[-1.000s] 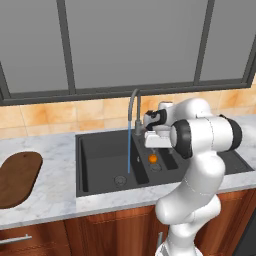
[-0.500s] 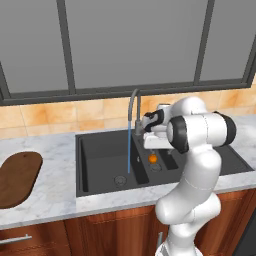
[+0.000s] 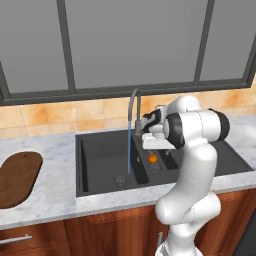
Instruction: Pick the tangerine from the sink and place it on the cutting board to airdry. Then turn off the sink faucet.
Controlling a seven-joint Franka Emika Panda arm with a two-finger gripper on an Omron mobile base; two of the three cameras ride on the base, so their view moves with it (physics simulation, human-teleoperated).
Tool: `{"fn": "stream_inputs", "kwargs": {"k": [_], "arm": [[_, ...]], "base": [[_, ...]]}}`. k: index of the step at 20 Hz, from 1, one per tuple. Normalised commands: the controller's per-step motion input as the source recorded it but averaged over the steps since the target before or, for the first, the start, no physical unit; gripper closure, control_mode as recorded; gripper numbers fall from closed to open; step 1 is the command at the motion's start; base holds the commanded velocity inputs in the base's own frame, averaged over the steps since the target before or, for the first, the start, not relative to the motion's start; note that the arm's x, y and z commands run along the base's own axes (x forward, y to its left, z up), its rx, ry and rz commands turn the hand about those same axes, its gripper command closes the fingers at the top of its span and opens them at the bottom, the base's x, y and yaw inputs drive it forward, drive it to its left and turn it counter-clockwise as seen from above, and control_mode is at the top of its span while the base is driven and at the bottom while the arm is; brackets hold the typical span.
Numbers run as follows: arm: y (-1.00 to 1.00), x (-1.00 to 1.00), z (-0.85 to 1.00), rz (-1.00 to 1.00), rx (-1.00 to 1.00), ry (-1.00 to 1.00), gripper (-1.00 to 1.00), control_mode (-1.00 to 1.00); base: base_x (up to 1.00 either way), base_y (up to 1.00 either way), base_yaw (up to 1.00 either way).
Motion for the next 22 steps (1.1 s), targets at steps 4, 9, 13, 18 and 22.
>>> {"fn": "stream_inputs", "kwargs": {"k": [4, 9, 13, 18, 22], "arm": [[-0.01, 0.19, -0.11, 0.0, 0.0, 0.01, -1.0, -1.0], [-0.04, 0.22, -0.14, 0.0, 0.0, 0.02, -1.0, -1.0], [0.0, 0.22, -0.14, 0.0, 0.0, 0.02, -1.0, -1.0], [0.0, 0.23, -0.14, 0.0, 0.0, 0.01, -1.0, -1.0], [0.0, 0.21, -0.19, 0.0, 0.0, 0.01, -1.0, -1.0]], "base": [[0.0, 0.0, 0.0], [0.0, 0.0, 0.0], [0.0, 0.0, 0.0], [0.0, 0.0, 0.0], [0.0, 0.0, 0.0]]}}
